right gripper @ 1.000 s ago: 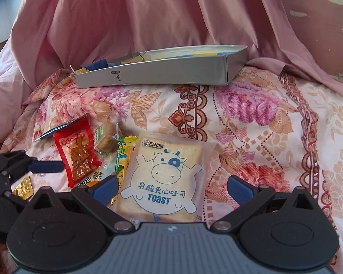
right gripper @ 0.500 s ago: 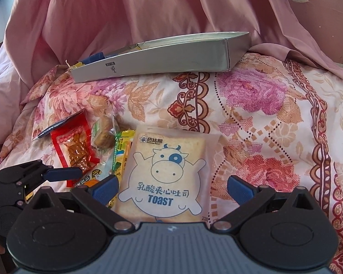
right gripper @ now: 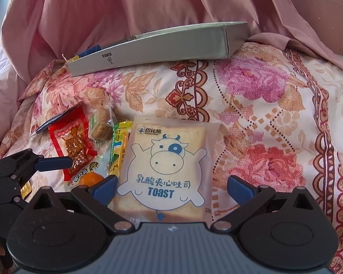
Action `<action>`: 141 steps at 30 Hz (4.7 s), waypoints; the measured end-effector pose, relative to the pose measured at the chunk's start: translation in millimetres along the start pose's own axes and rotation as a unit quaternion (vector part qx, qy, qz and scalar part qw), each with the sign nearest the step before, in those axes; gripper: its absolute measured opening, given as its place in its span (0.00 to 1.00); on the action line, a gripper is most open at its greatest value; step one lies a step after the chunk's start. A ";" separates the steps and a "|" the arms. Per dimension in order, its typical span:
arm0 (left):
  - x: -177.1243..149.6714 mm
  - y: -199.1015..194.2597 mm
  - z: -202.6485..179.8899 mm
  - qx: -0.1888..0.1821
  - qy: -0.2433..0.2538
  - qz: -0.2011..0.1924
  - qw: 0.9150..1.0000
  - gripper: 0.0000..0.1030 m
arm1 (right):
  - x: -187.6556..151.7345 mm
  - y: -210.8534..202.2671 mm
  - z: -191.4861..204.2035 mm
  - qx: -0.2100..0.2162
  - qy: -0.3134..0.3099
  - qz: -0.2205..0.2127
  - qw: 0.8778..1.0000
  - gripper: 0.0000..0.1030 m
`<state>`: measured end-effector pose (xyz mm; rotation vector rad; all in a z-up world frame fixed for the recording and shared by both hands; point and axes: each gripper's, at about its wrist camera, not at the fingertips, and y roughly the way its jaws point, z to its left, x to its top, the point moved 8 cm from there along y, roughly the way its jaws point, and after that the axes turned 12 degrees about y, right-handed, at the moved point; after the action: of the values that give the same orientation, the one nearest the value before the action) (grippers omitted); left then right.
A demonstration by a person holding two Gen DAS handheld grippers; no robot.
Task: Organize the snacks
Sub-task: 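Close the left gripper on the orange mandarin while the right gripper grasps the TOAST packet, then lift and carry the mandarin in the left gripper to the tray while the right carries the TOAST packet, then lower the mandarin into the tray and open the left gripper while the right releases the TOAST packet there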
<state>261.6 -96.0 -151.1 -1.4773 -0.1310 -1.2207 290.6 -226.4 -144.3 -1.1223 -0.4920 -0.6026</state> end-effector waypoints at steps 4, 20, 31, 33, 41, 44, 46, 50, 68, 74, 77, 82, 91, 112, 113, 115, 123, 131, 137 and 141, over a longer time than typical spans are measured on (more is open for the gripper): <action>-0.3 0.0 1.3 -0.032 -0.001 -0.004 0.999 0.88 | -0.6 -0.3 -0.5 0.002 0.003 -0.001 1.000 0.99; -1.2 2.8 -0.9 -0.083 -0.033 -0.005 0.996 0.47 | -3.0 5.0 2.3 0.008 0.006 0.002 1.000 0.83; -2.0 -0.5 -0.8 -0.084 -0.080 0.014 0.993 0.35 | -4.7 2.1 5.7 -0.001 -0.021 -0.009 1.000 0.74; -1.7 -2.4 -2.4 -0.074 -0.083 0.018 0.994 0.34 | -5.5 0.6 8.1 -0.009 -0.039 -0.017 0.999 0.73; 2.4 -16.3 -5.2 -0.015 -0.071 0.019 0.997 0.33 | -12.3 -10.8 26.4 -0.063 -0.155 -0.065 0.984 0.71; 4.1 -23.0 1.0 0.006 -0.081 0.015 0.997 0.33 | -14.4 -14.0 30.7 -0.072 -0.182 -0.076 0.978 0.70; 3.8 -27.4 6.7 0.019 -0.093 0.013 0.995 0.33 | -14.9 -14.4 32.3 -0.078 -0.192 -0.080 0.975 0.70; 6.7 -37.1 16.6 0.038 -0.107 -0.002 0.993 0.33 | -17.4 -18.0 37.6 -0.103 -0.235 -0.101 0.961 0.70; 64.4 -54.7 55.7 0.087 -0.152 -0.071 0.982 0.33 | 0.9 -59.3 57.7 -0.148 -0.312 -0.252 0.904 0.69; 115.5 -41.8 94.9 0.112 -0.169 -0.102 0.974 0.33 | 52.3 -75.1 61.2 -0.140 -0.266 -0.339 0.892 0.47; 132.1 -27.4 113.3 0.117 -0.189 -0.101 0.970 0.33 | 84.6 -68.9 63.0 -0.139 -0.249 -0.361 0.888 0.44; 136.7 -3.6 124.5 0.117 -0.201 -0.086 0.969 0.33 | 90.4 -26.9 44.6 -0.116 -0.214 -0.290 0.925 0.45; 148.6 11.1 117.3 0.106 -0.191 -0.090 0.972 0.34 | 54.4 -42.8 15.7 -0.135 -0.123 -0.234 0.955 0.86; 167.4 44.7 110.1 0.099 -0.181 -0.075 0.976 0.34 | 45.0 -41.1 -17.8 -0.181 -0.022 -0.193 0.964 0.65; 167.4 45.7 111.2 0.098 -0.182 -0.074 0.976 0.34 | 48.2 -51.0 -13.2 -0.177 -0.024 -0.211 0.961 0.65; 167.9 47.9 114.0 0.098 -0.181 -0.073 0.976 0.34 | 55.8 -70.7 -3.6 -0.164 -0.026 -0.251 0.954 0.65; 168.5 57.6 133.2 0.102 -0.189 -0.068 0.974 0.34 | 116.3 -93.0 24.1 -0.109 -0.036 -0.330 0.937 0.66; 165.9 66.6 156.2 0.107 -0.197 -0.052 0.973 0.34 | 180.1 -48.4 40.9 -0.057 -0.069 -0.308 0.947 0.66; 160.7 78.8 163.4 0.103 -0.208 -0.029 0.972 0.34 | 178.8 5.8 29.7 -0.051 -0.051 -0.214 0.974 0.66; 156.3 82.6 163.3 0.096 -0.219 -0.023 0.971 0.35 | 176.2 14.8 25.1 -0.053 -0.047 -0.195 0.978 0.69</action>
<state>484.0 -78.6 -60.8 -1.5562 -0.5692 -0.8727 429.5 -233.1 -32.2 -1.1672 -0.7799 -0.9278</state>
